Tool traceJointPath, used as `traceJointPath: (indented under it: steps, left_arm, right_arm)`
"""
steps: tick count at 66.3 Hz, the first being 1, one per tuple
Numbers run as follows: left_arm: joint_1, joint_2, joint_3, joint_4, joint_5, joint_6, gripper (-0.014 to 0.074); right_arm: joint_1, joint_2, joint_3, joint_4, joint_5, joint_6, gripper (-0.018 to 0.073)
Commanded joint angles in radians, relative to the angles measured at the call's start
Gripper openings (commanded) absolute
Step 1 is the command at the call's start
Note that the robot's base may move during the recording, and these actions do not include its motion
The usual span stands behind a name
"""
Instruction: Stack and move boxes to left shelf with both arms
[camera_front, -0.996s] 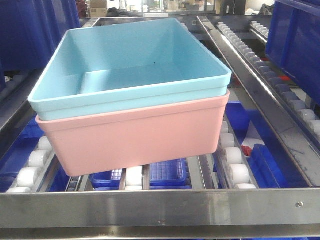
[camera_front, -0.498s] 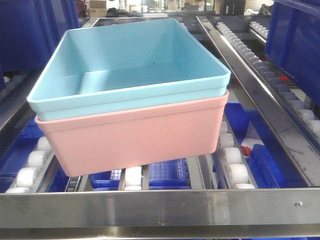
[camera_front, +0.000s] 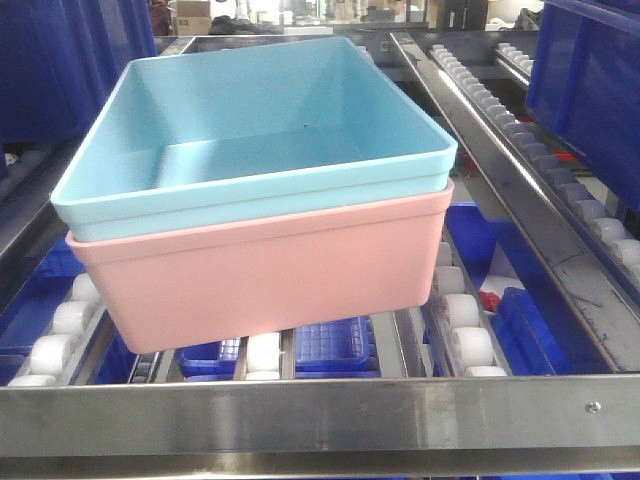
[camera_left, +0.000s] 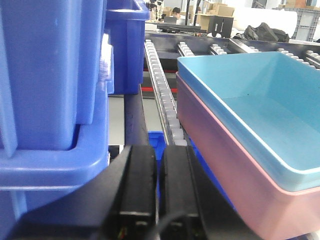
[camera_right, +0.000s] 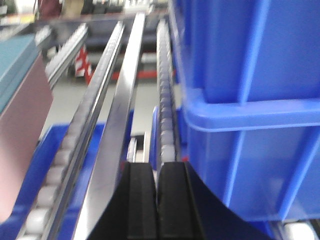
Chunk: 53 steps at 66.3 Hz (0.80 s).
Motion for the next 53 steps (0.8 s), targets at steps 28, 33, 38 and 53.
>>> traceJointPath:
  steps: [28, 33, 38, 53]
  left_arm:
    - [0.001, -0.014, 0.029, -0.009, -0.094, 0.000, 0.0008]
    - [0.001, -0.014, 0.029, -0.009, -0.094, 0.000, 0.0008]
    - [0.001, -0.014, 0.029, -0.009, -0.094, 0.000, 0.0008]
    - [0.001, -0.014, 0.029, -0.009, -0.094, 0.000, 0.0008]
  right_arm:
    - [-0.015, -0.136, -0.007, -0.008, -0.020, -0.069, 0.0048]
    - [-0.015, -0.136, -0.007, -0.008, -0.020, -0.069, 0.0048]
    - [-0.015, -0.136, -0.007, -0.008, -0.020, -0.069, 0.0048]
    - [-0.015, -0.136, -0.007, -0.008, -0.020, -0.069, 0.0048]
